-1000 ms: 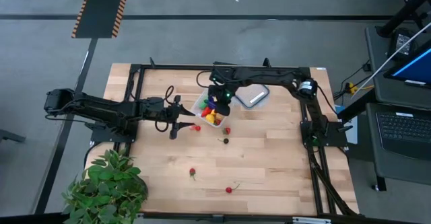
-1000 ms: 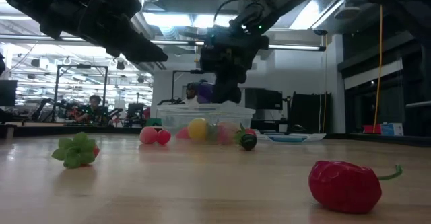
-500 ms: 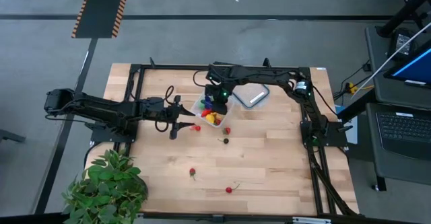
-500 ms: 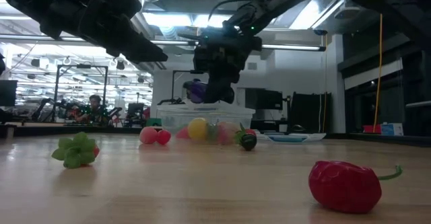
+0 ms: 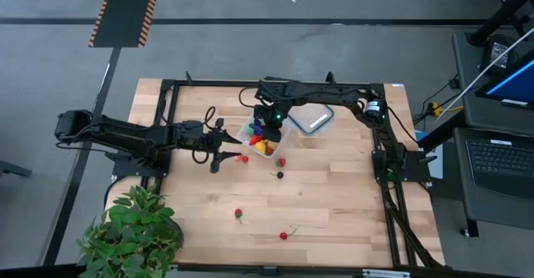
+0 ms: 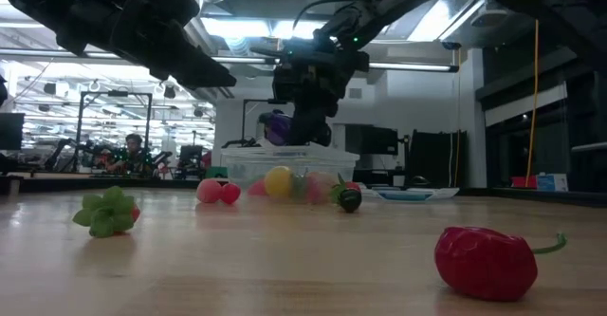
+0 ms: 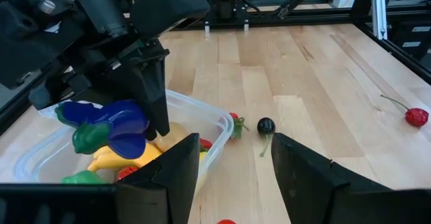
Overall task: Pick and placing Produce into tupperware
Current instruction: Put the purple eggplant into the transparent container, then put the pink peach into the transparent container
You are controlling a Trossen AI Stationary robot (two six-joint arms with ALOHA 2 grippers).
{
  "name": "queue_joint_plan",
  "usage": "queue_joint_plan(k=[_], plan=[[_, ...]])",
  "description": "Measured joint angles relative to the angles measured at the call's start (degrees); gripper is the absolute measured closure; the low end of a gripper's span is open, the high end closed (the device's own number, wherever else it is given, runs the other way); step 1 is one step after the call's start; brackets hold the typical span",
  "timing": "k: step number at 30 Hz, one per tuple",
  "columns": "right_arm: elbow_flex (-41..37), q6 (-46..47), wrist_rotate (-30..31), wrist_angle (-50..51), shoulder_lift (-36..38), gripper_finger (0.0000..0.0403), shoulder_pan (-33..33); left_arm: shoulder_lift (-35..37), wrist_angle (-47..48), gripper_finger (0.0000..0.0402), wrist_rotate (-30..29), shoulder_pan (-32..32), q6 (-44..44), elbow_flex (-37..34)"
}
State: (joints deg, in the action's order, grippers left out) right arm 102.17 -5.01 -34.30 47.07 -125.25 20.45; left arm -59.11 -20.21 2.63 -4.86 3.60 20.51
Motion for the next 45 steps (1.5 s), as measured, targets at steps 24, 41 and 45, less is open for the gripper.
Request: queue_joint_plan(k=[24,41,45], plan=[[-0.4,-1.8,5.0,-1.4,-1.3,0.0326,-0.8,0.0,0.0,0.0223,0.0,0.0,0.0,0.0],[0.1,-1.5,7.3,0.0,-1.3,0.0285,-0.9,0.0,0.0,0.0223,0.0,0.0,0.0,0.0],[3.5,-1.5,7.4,7.2,-1.3,0.0287,-0.7,0.0,0.0,0.0223,0.0,0.0,0.0,0.0]])
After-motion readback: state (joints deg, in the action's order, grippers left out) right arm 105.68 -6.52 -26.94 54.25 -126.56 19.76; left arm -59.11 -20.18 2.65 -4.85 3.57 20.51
